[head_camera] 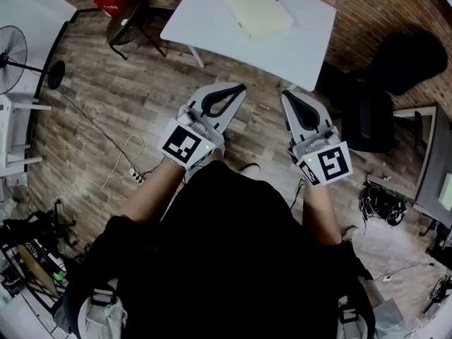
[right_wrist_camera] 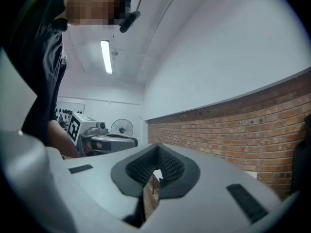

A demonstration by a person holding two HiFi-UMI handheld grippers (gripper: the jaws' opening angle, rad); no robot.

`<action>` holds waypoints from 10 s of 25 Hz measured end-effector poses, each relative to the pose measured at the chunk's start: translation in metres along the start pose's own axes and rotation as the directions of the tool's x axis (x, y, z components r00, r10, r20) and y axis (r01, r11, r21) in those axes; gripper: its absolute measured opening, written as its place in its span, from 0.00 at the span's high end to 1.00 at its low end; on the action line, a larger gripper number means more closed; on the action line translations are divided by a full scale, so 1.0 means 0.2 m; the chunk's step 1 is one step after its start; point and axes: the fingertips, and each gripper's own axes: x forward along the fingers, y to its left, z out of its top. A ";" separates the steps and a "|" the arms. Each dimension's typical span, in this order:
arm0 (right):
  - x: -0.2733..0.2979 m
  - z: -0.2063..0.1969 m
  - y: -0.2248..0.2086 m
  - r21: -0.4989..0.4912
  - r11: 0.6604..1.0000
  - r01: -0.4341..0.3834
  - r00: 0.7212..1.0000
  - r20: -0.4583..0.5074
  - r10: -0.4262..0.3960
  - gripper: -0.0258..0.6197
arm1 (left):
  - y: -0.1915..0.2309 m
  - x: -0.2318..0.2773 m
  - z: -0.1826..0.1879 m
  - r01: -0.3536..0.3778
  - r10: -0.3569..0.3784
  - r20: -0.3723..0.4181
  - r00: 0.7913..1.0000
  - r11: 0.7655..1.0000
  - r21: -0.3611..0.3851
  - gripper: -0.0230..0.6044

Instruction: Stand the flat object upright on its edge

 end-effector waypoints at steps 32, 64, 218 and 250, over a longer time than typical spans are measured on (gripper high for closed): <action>0.90 -0.13 -0.32 0.034 0.991 0.132 0.983 -0.132 -0.127 0.95 | 0.96 0.24 -0.15 0.160 -0.161 -0.025 0.987 0.986 -0.054 0.93; 1.32 -0.14 -0.98 0.034 0.993 0.109 0.986 -0.132 -0.104 0.95 | 1.51 0.72 -0.19 0.051 -0.054 -0.050 0.997 0.997 -0.051 0.93; 1.86 -1.35 -2.18 0.300 0.850 0.433 0.653 -0.755 -0.066 0.53 | 2.31 1.51 -1.44 -0.606 0.199 -0.718 0.667 0.706 -0.366 0.50; 1.76 -0.65 -2.23 0.085 0.862 0.501 0.836 -0.304 -0.456 0.53 | 2.38 1.66 -0.76 -0.358 0.285 -0.335 0.898 0.916 -0.179 0.50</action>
